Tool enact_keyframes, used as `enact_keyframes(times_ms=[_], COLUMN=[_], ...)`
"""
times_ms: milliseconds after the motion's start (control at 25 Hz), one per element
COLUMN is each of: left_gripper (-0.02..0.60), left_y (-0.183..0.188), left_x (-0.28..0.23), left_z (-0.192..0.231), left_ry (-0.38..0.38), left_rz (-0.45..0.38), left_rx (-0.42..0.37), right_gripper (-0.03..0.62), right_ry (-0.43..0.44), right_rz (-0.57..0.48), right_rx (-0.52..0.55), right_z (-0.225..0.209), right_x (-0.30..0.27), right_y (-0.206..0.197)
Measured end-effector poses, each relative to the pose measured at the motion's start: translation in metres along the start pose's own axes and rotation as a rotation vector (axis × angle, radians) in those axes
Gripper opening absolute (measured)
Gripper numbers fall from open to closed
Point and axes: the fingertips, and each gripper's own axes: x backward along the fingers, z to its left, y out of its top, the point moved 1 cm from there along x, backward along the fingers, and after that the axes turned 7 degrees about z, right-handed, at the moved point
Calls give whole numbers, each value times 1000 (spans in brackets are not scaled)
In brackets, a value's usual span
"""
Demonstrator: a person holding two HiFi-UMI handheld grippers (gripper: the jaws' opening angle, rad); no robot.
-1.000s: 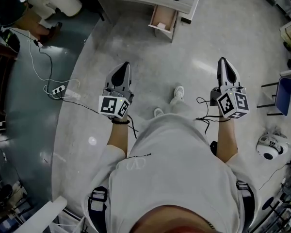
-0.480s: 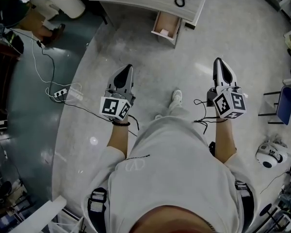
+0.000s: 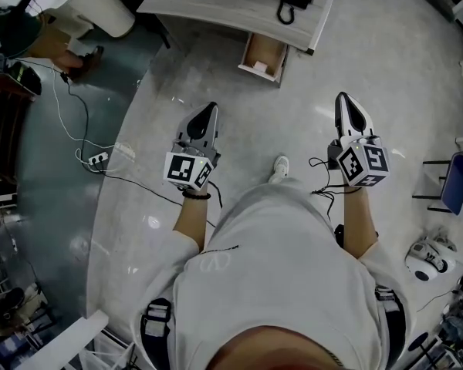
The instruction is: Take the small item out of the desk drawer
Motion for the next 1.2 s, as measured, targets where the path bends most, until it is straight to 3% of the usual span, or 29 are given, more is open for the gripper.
enact_keyframes(times_ms=[640,1200], left_gripper=[-2,-2], left_y=[-1,-26], left_x=[-140,-201], left_z=[15,50], left_ry=[36,38], left_rz=[51,83], left_rx=[24,81], right_gripper=[2,2], right_ry=[206,199], right_rz=[134,221], right_rx=[6,7], right_z=[-42,-62], right_x=[-119,-180], right_y=[0,-21])
